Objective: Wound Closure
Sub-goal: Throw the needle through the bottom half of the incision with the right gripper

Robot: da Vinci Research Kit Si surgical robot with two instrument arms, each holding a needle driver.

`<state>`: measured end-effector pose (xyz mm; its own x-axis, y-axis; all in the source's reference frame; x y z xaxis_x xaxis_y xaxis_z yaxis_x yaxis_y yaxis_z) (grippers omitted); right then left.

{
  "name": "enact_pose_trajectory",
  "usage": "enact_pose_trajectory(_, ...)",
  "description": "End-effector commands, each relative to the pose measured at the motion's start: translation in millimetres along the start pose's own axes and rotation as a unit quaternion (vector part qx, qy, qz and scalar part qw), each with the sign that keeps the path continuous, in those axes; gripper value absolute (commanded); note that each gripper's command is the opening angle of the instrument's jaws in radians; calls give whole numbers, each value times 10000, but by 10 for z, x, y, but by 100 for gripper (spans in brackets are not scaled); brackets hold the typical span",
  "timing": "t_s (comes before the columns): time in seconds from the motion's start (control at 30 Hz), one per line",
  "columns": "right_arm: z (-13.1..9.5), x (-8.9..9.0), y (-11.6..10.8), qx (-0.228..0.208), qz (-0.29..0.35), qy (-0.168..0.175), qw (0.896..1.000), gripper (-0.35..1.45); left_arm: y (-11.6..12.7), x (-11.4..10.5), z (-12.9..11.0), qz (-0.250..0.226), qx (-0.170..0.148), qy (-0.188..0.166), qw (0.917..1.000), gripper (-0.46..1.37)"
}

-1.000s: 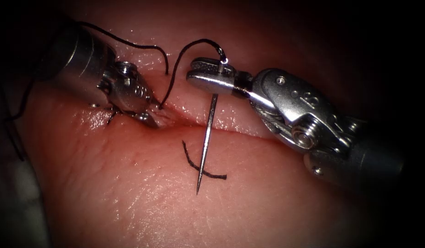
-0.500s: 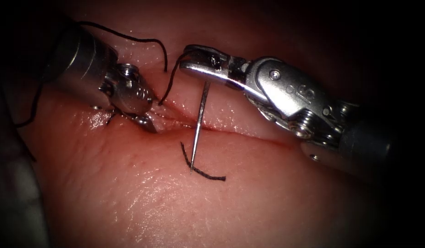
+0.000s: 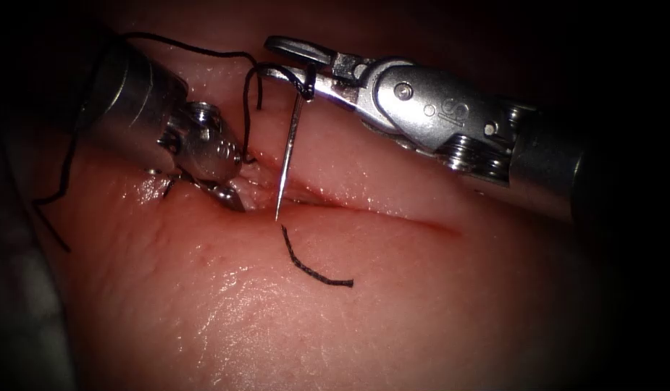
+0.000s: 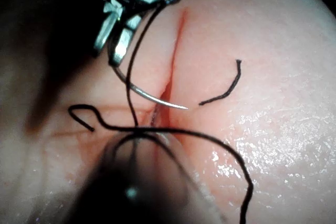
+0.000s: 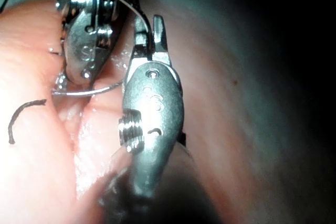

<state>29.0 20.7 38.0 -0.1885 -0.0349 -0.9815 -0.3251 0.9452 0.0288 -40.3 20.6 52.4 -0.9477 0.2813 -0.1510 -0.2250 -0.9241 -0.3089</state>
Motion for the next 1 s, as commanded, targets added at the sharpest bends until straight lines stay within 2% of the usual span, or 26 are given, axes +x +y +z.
enact_pose_trajectory(0.03, 1, 0, 2, -57, -131, 13, 9999, -35, 0, 0, -1, -5, 27, -1, 10000, 91)
enact_pose_trajectory(0.33, 6, -3, -8, -74, -1049, 0, 9945, -35, 1, 0, -2, -13, 24, -7, 10000, 92)
enact_pose_trajectory(0.53, 6, -5, -14, -56, -1381, 29, 9904, -35, 2, 0, -3, -4, 1, -46, 10000, 92)
enact_pose_trajectory(0.77, 6, -4, -22, -42, -1914, 57, 9815, -35, 3, 1, -4, -30, 2, -64, 10000, 92)
enact_pose_trajectory(1.0, 4, -11, -42, 7, -2288, 111, 9734, -35, 3, 1, -4, -53, 7, -80, 10000, 92)
